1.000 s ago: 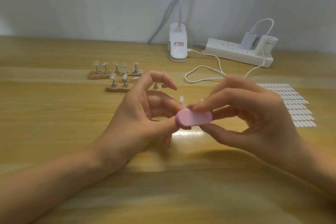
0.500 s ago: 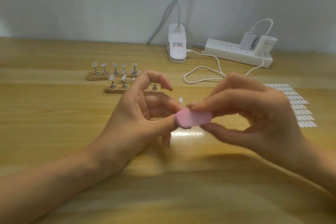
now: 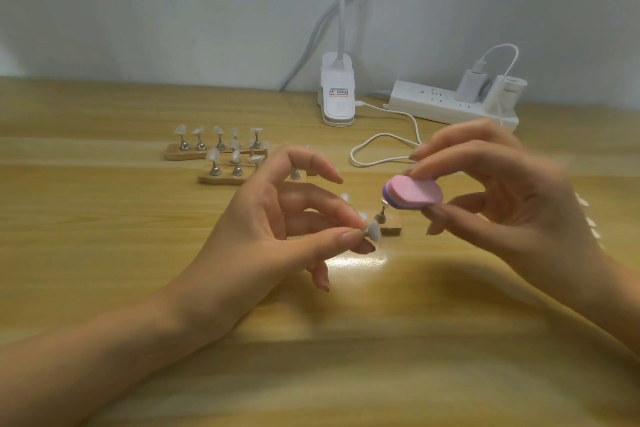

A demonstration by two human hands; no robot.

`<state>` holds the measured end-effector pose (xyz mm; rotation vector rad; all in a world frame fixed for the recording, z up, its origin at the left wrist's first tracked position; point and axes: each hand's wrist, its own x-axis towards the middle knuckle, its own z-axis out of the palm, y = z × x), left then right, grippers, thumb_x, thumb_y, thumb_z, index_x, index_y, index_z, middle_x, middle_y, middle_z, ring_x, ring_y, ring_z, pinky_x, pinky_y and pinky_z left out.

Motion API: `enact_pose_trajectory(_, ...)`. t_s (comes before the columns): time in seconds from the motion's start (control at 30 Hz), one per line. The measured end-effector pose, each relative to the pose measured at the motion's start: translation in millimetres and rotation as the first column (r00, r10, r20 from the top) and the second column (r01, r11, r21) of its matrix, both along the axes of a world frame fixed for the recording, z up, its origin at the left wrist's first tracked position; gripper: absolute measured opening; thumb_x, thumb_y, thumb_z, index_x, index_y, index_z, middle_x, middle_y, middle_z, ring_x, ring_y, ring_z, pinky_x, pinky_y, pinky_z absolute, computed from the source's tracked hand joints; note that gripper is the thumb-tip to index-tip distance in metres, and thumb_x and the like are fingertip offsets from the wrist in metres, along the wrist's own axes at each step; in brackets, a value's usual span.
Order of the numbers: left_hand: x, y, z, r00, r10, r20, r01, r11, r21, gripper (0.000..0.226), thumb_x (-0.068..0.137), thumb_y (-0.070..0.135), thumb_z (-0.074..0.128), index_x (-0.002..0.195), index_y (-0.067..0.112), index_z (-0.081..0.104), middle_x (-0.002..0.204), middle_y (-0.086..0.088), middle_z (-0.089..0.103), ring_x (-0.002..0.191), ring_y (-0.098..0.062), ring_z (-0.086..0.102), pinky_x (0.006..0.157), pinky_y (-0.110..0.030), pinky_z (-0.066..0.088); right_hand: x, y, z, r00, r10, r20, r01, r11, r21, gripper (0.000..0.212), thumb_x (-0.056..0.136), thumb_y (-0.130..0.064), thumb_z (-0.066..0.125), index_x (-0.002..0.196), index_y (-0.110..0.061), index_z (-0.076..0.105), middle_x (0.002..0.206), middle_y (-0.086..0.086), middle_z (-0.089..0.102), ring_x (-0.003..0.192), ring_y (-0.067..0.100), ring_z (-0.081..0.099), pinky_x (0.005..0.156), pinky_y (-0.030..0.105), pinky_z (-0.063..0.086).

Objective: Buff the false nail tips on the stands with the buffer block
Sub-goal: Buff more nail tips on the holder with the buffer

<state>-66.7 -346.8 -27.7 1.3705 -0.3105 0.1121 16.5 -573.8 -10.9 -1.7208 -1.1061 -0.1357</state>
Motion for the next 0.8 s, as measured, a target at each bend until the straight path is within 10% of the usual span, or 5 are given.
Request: enact_pose_trajectory(0.8,0,-1,1,0.985,0.095,0.144,-0.107,0.991,0.078,0.042,0.074,0.008,0.083,0.101,0.027,0.058,0.076,-0.002,0.068,0.071,-0.011,0.064,0.045,-0.022,0.049,-26,20,0,0.995,-0.089,0.05,0.089,0.996,0.004,0.023,0.083,-0.02,0.07,0.106,-0.023,0.066,0.101,-0.002,0.064,0.09,0.024,0.066,0.053,0.035,0.056)
